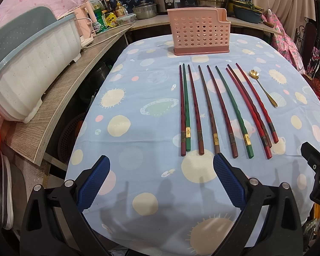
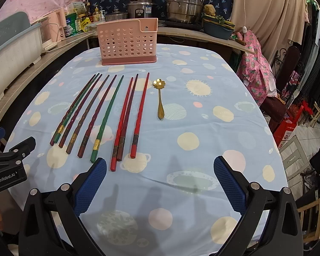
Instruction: Organize utensils
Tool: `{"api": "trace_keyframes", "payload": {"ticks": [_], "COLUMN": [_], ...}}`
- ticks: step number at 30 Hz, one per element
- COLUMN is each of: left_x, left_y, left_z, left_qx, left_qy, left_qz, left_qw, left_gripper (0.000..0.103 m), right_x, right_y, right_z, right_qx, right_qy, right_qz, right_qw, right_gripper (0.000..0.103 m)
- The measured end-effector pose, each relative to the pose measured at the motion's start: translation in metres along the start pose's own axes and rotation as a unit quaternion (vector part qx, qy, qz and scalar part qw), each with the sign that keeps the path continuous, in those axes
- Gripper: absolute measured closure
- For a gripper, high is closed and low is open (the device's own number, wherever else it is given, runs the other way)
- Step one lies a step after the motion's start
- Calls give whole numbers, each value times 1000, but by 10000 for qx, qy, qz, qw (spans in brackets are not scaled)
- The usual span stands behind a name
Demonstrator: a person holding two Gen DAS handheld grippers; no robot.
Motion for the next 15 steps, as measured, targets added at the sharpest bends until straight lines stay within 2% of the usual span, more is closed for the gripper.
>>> {"api": "trace_keyframes", "payload": {"ticks": [15], "left_x": [0], "left_y": [0], "left_z": [0], "left_qx": [2], "left_qy": [0], "left_qz": [-6], "left_qw": [10000], "left_gripper": [11], "right_x": [1], "right_y": [1], "right_z": [-1], "right_qx": [-1], "right_qy": [5], "right_qz": [0], "right_qw": [10000], "right_gripper": [7]}}
Point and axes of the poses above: each gripper's, at about its wrist camera, not at the fingertips, and z roughly the way its jaws point, x to its left, y to its top, the point moved 2 cm from there along z, roughly the way its jaws point, and after that the axes turned 7 degrees about -x, right-handed, at the moved point
